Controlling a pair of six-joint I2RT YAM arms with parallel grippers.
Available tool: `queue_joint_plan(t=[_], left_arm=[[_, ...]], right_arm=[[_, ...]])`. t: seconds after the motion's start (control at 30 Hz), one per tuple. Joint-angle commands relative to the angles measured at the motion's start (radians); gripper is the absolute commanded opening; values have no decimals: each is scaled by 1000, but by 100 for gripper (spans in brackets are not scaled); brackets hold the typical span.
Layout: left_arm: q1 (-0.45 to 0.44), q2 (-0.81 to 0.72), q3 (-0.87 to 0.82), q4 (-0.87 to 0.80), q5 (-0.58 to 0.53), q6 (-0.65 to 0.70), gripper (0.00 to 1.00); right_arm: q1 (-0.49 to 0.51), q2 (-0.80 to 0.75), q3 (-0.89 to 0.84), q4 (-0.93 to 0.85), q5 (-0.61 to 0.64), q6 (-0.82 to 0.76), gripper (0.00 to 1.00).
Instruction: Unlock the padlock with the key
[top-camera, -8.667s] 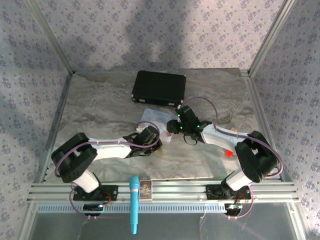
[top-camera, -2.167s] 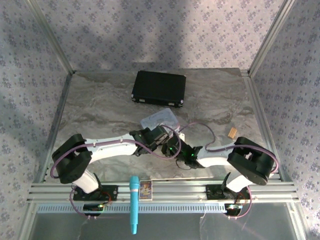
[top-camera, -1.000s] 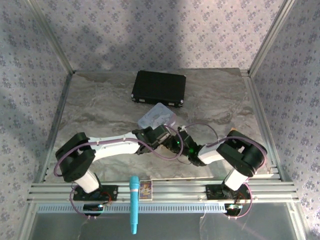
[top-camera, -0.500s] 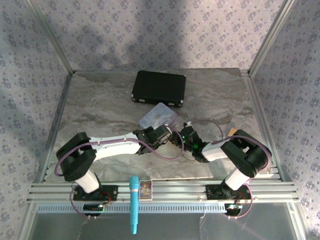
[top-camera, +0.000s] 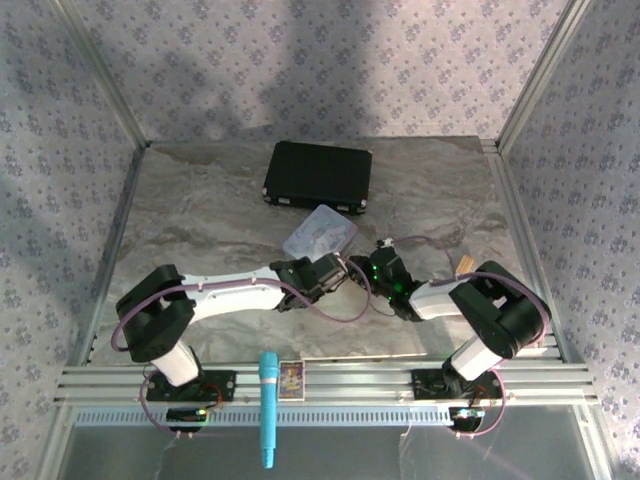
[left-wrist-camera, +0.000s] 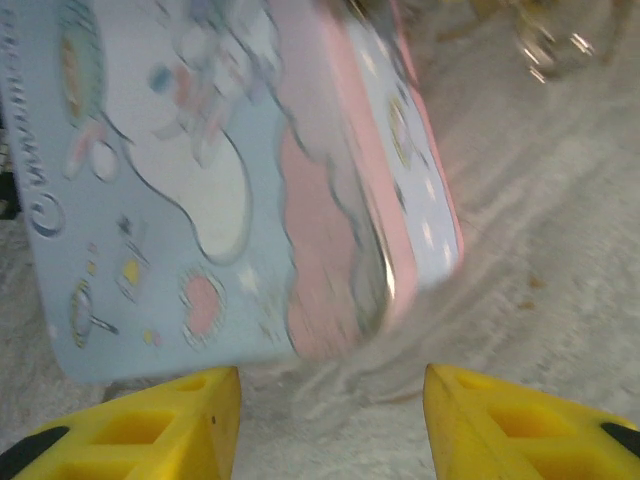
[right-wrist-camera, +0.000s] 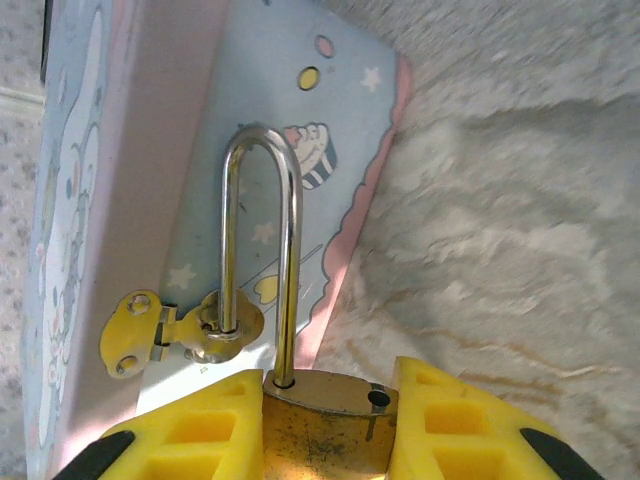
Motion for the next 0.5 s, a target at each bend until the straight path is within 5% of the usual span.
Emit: queue_joint_plan(t=[0.0, 0.33, 0.47], left_arm=[[-28, 22, 25, -115, 43, -29, 52], [4, 18, 42, -73, -8, -88, 53], [-40, -51, 109, -37, 16, -103, 62]], right_arm=[[-21, 2, -6, -19, 32, 34, 14], [-32, -115, -20, -238, 12, -66, 14], [-27, -112, 5, -256, -10, -66, 14]])
